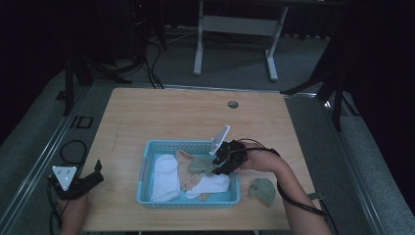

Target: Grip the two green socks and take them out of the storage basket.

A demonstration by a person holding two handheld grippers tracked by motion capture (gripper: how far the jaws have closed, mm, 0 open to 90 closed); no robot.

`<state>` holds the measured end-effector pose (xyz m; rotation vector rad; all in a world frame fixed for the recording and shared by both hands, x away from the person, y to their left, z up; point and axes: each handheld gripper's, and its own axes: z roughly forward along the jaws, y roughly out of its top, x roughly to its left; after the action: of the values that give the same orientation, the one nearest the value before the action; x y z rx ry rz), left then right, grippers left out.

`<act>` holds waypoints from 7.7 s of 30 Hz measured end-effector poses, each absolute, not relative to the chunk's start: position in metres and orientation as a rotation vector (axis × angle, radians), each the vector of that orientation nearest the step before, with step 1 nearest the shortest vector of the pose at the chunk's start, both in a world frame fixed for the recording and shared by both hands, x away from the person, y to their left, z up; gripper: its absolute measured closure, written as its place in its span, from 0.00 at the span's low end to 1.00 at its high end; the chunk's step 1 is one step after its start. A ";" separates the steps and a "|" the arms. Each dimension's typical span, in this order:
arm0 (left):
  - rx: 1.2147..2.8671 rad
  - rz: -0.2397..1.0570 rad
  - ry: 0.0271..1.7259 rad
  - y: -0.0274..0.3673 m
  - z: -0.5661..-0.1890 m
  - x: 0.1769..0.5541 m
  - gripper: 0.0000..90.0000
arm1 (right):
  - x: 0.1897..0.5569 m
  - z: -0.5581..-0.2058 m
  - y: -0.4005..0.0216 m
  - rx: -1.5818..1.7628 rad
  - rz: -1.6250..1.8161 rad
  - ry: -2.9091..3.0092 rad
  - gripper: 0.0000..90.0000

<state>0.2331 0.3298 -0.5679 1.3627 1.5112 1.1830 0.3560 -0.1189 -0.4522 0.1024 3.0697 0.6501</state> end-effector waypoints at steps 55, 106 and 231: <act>1.360 1.176 1.509 0.331 -0.568 0.232 0.00 | 0.369 -0.446 -0.100 0.150 0.683 3.018 0.93; 1.363 1.182 1.511 0.330 -0.568 0.233 0.00 | 0.373 -0.414 -0.274 0.581 0.825 2.805 0.93; 1.364 1.180 1.504 0.329 -0.568 0.233 0.00 | 0.319 -0.553 -0.410 1.402 1.105 1.750 0.12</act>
<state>0.2326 0.3293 -0.5681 1.3645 1.5041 1.1796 0.3186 -0.4102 -0.5533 1.4017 1.7498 1.1046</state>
